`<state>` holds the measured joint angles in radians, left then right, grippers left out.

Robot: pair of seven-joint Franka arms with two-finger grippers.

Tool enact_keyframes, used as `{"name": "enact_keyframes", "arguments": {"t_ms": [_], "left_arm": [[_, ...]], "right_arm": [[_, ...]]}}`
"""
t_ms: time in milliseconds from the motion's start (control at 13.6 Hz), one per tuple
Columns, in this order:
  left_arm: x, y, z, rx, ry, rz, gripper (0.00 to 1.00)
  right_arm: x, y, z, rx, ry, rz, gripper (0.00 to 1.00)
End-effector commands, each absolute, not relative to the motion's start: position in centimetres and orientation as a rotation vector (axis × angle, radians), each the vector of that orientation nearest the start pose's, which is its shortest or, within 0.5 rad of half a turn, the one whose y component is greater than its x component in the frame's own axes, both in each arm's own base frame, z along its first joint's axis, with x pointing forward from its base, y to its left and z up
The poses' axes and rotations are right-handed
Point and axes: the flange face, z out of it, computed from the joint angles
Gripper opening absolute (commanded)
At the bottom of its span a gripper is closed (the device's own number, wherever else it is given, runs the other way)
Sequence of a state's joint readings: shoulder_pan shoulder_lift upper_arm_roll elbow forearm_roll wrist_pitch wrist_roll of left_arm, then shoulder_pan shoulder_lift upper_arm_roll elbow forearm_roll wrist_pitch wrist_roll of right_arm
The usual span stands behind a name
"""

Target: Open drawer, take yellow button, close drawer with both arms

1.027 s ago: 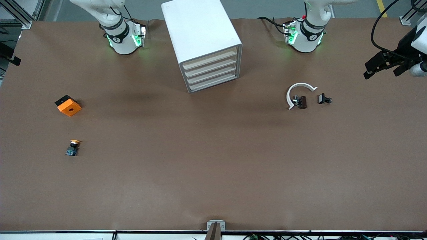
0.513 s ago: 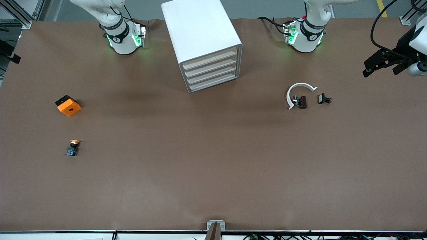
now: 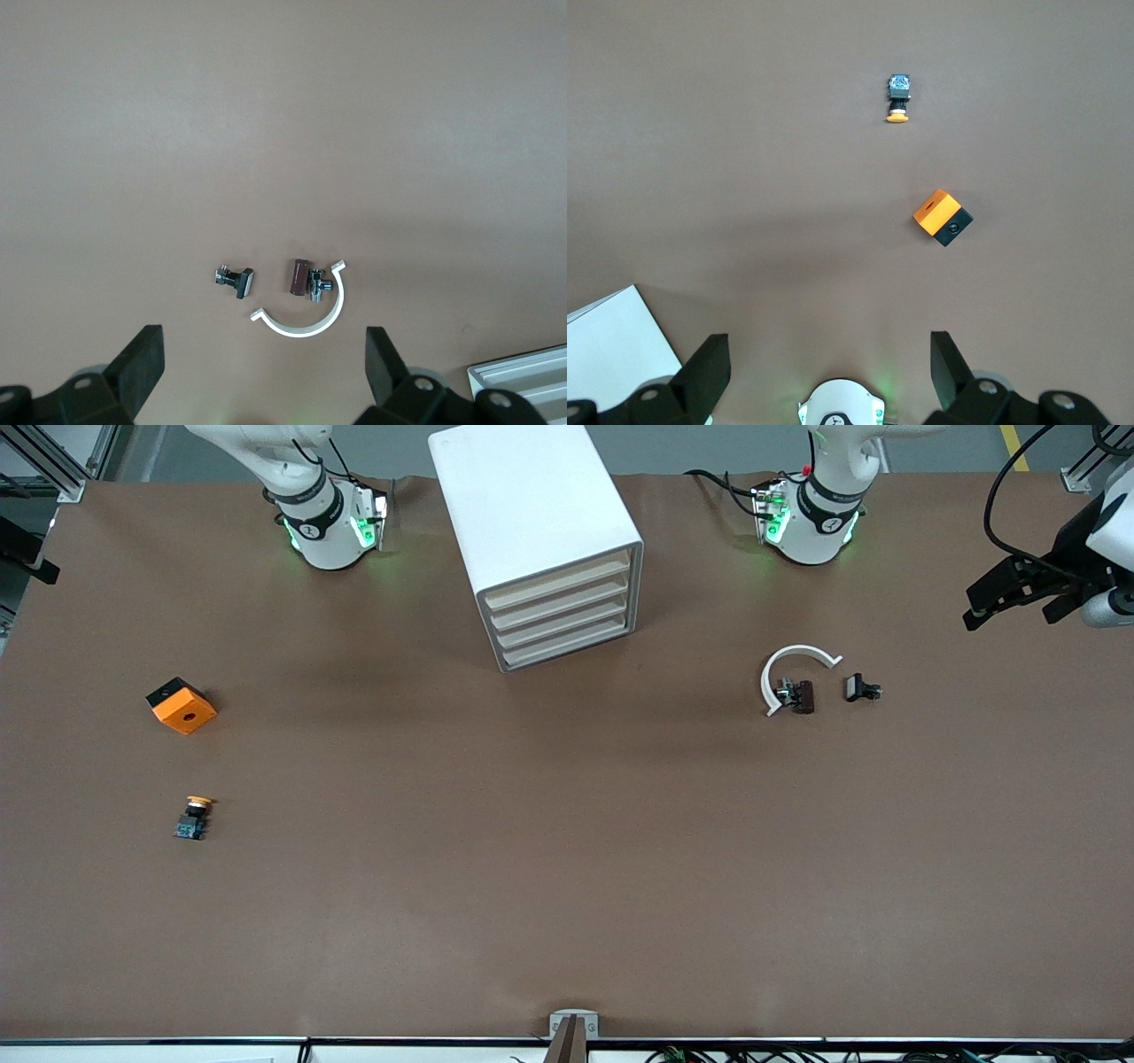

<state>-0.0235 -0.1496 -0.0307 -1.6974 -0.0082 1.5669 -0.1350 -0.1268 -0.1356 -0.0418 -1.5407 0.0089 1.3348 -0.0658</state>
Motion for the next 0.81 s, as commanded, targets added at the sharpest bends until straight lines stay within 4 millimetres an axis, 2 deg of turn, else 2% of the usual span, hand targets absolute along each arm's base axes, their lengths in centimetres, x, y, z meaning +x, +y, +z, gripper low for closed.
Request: {"name": "enact_keyframes", "arguments": {"t_ms": [0,293,733], "left_arm": [[50.44,-2.92,64.88,-3.142,-0.109,-0.026,1.00],[50.43,-2.92,64.79,-3.142,-0.111,-0.021,1.00],[50.28,-2.91,64.67,-3.140,-0.116,0.000,1.00]], "right_arm": [[46.95,-7.98,69.04,-3.111,0.174,0.087,1.00],[47.13,-8.80,69.16,-3.111,0.191,0.054,1.00],[47.36,-8.70,69.44,-3.115,0.185,0.013,1.00]]}}
